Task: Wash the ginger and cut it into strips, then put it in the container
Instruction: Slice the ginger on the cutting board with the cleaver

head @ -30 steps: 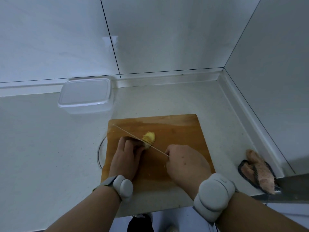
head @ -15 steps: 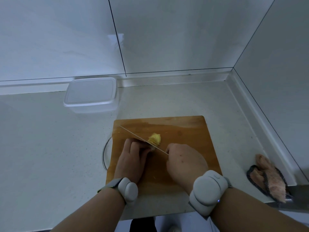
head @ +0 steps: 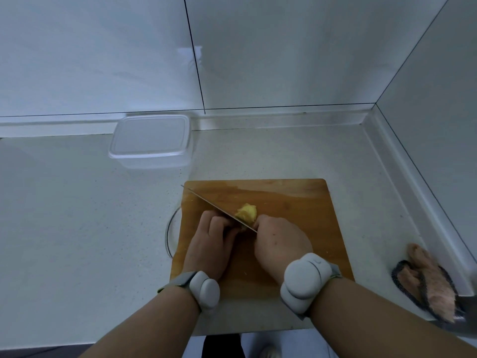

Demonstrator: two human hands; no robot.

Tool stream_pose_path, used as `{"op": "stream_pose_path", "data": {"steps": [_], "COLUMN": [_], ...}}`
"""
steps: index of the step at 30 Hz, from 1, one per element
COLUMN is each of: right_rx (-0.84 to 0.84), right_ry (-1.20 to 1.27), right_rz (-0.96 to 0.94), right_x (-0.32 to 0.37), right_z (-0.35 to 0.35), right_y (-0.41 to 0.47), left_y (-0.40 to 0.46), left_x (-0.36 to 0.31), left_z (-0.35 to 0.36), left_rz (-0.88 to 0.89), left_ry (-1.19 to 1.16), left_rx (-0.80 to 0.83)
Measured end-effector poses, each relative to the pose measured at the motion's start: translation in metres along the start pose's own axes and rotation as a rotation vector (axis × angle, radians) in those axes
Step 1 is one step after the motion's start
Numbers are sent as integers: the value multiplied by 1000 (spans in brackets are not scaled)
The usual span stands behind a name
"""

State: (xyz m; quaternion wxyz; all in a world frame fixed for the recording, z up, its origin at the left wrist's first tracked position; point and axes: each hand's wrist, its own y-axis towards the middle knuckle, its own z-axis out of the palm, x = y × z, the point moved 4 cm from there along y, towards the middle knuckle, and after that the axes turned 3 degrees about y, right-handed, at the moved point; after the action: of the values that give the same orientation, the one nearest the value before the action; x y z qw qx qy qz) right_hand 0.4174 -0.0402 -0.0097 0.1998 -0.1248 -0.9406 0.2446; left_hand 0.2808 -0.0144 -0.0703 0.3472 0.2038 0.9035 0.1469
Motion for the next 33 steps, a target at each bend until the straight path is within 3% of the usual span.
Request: {"op": "stream_pose_path", "data": {"steps": [19,33], "right_rx": [-77,-4], "right_ry": [41,48], "right_rz": [2,5], "right_x": [-25,-21], "right_z": [-8,-17], "right_y": [-41,-38], "left_y": [0,0], "left_x": [-4,-5], "left_z": [0,0], "left_rz": [-11,16], "left_ry": [67,42], "left_rx": [9,14]}}
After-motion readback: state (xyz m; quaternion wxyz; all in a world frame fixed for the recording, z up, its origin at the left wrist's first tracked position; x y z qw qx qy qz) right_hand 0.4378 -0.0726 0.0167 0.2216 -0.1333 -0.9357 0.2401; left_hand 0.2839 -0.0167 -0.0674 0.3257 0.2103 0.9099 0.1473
